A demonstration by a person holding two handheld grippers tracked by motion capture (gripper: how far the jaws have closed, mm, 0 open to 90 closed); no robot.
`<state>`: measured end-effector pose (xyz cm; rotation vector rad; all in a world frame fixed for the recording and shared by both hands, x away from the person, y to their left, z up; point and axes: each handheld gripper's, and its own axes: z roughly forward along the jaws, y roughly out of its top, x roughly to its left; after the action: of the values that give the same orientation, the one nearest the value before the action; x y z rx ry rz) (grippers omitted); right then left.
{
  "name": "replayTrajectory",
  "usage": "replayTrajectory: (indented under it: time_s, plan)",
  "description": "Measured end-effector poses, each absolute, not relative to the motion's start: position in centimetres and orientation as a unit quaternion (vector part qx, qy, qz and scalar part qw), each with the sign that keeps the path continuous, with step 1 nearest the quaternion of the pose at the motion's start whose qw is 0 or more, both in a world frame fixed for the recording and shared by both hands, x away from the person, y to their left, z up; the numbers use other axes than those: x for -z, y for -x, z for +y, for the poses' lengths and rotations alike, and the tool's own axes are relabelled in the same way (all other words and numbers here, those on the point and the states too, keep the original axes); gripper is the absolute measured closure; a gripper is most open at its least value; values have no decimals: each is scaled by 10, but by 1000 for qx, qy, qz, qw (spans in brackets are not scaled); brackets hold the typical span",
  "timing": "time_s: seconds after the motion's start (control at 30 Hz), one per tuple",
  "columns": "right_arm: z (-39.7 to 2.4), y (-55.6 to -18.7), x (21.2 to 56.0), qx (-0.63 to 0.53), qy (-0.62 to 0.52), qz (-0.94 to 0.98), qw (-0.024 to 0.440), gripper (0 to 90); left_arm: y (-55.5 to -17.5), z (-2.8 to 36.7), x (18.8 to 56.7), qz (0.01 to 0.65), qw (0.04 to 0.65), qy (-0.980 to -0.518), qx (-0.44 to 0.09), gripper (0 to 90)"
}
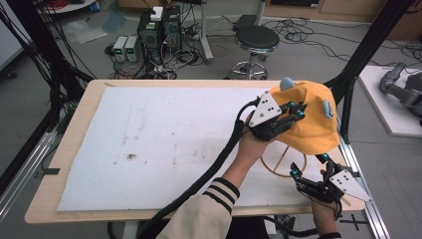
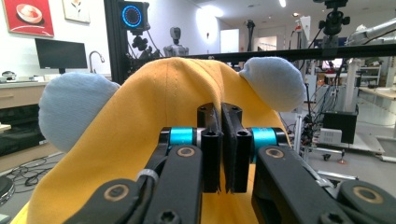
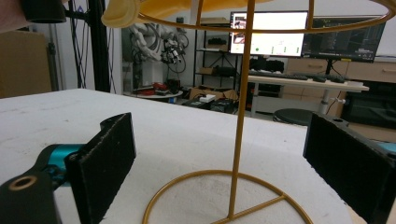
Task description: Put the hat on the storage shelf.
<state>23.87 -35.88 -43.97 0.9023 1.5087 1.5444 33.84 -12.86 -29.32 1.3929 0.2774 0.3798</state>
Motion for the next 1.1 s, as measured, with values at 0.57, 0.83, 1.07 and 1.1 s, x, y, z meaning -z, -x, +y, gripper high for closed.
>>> replayTrajectory:
  time_s: [0.57, 0.83, 1.07, 1.1]
  plan:
    - [-358, -240, 441, -607, -356, 595, 389, 90, -341, -122, 293, 137, 743, -631, -177, 612]
    - [-357, -241, 441, -605, -354, 597, 390, 90, -342, -104, 291, 155, 752, -612, -188, 405]
    - [-356, -243, 442, -605, -358, 596, 389, 90, -341, -57, 276, 162, 750, -597, -233, 287]
    - [-356, -243, 442, -605, -358, 596, 389, 90, -341, -57, 276, 162, 750, -597, -233, 286]
